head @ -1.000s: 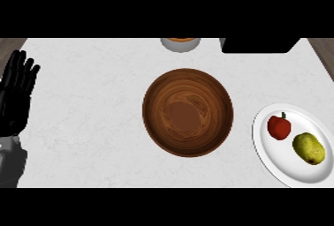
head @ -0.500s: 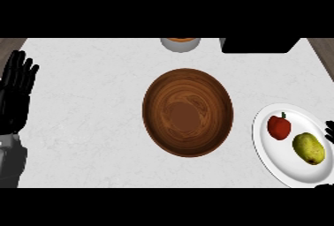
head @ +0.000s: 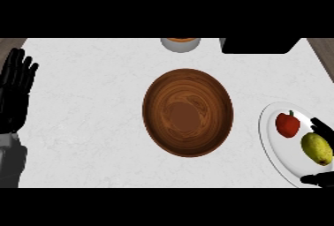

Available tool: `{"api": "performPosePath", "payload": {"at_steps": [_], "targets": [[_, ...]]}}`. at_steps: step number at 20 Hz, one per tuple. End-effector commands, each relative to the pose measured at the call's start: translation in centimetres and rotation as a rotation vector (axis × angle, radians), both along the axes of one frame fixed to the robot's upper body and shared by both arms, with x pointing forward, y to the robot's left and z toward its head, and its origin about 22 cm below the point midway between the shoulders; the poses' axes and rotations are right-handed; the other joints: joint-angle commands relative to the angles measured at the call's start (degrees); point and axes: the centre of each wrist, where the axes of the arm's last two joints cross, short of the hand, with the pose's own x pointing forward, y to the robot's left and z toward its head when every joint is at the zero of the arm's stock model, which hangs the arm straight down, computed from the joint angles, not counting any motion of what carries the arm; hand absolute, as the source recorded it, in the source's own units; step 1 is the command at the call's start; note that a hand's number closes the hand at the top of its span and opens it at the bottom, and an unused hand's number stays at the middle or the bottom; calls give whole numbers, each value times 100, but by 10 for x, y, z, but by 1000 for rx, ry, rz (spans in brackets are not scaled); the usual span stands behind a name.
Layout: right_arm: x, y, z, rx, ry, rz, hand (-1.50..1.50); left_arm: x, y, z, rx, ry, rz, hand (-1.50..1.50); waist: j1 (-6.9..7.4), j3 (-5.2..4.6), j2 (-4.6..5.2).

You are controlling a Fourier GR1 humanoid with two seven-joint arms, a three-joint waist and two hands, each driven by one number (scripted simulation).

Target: Pick the pear from the plate and place it in the bowl

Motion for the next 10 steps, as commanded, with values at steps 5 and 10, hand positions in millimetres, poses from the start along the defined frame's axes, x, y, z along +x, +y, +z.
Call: {"api": "performPosePath", "payload": {"at_steps": [5, 10], "targets": [[-11, 15, -26, -45, 3, 27, 150, 15, 15, 5, 5, -8, 3, 0, -24, 16, 14], [9, 0, -19, -60, -103, -64, 150, 11, -18, -12, 1, 6, 7, 0, -3, 17, 14]]}}
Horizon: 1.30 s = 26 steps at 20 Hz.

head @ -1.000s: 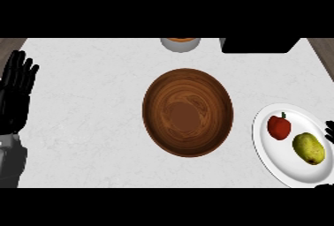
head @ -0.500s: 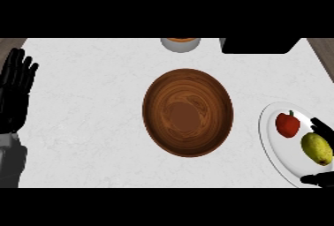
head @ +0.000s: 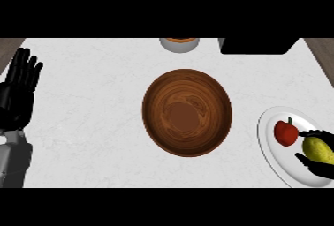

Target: Pick the pear from the plate and place it in the bowl

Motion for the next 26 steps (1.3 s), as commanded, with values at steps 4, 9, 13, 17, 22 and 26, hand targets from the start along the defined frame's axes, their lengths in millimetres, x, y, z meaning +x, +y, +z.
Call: {"api": "performPosePath", "payload": {"at_steps": [4, 9, 13, 17, 22, 26], "targets": [[2, -5, -9, -17, -53, -23, 150, 2, -4, 4, 1, 0, 10, 0, 18, 68, 36], [85, -3, 112, -546, -124, 388, 150, 9, -22, 4, 3, -34, -110, 0, 781, 65, 226], [105, 3, 170, -829, -142, 599, 150, 17, -39, 14, 3, -63, -179, 0, 1184, 78, 350], [117, -5, 194, -935, -213, 711, 150, 23, -44, 19, -5, -64, -184, 0, 1122, 120, 378], [135, -19, 227, -977, -388, 686, 150, 27, -49, 17, -3, -68, -165, 0, 979, 115, 371], [147, -25, 237, -865, -504, 756, 150, 24, -50, 19, -5, -58, -160, 0, 923, 111, 291]]}}
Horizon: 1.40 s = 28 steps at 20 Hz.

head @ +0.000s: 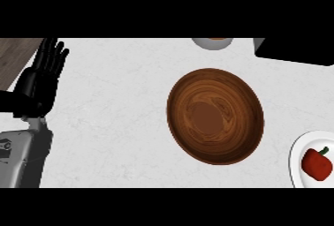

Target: Pick the pear from the plate and place it in the bowl

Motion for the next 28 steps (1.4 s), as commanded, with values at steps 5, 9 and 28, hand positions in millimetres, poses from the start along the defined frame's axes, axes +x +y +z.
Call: {"api": "performPosePath", "payload": {"at_steps": [5, 9, 28], "targets": [[15, -13, 56, 194, -115, 257, 150, -7, 15, -14, -4, 21, 42, 0, -205, -21, -97], [37, 11, 67, 343, -95, 355, 150, 1, 5, -1, 1, 25, 41, 0, -286, -26, -130], [92, 173, 113, 373, 229, 636, 150, -12, 25, -11, 0, 60, 131, 0, -747, -51, -314]]}}
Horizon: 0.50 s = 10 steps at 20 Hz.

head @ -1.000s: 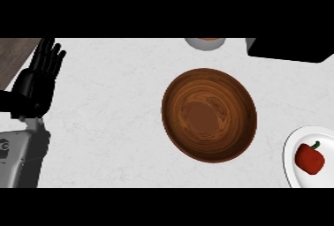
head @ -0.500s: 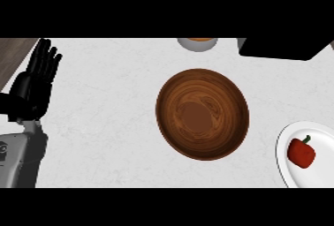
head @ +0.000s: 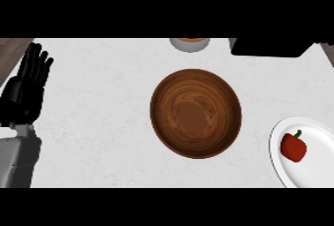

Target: Pick the pear from the plate and place it in the bowl

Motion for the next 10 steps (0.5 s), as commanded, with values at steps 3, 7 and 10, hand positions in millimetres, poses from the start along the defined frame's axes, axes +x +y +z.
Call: {"api": "performPosePath", "payload": {"at_steps": [3, 7, 10], "targets": [[9, 64, -17, -68, 183, 271, 150, -6, 9, 2, 6, -1, 37, 0, -169, 3, -35], [6, 108, -18, -113, 222, 315, 150, -9, 21, 4, -6, 11, 32, 0, -225, 1, -58], [-4, 132, -65, -129, 235, 325, 150, -17, 23, -3, -7, 9, 52, 0, -288, 5, -60]]}}
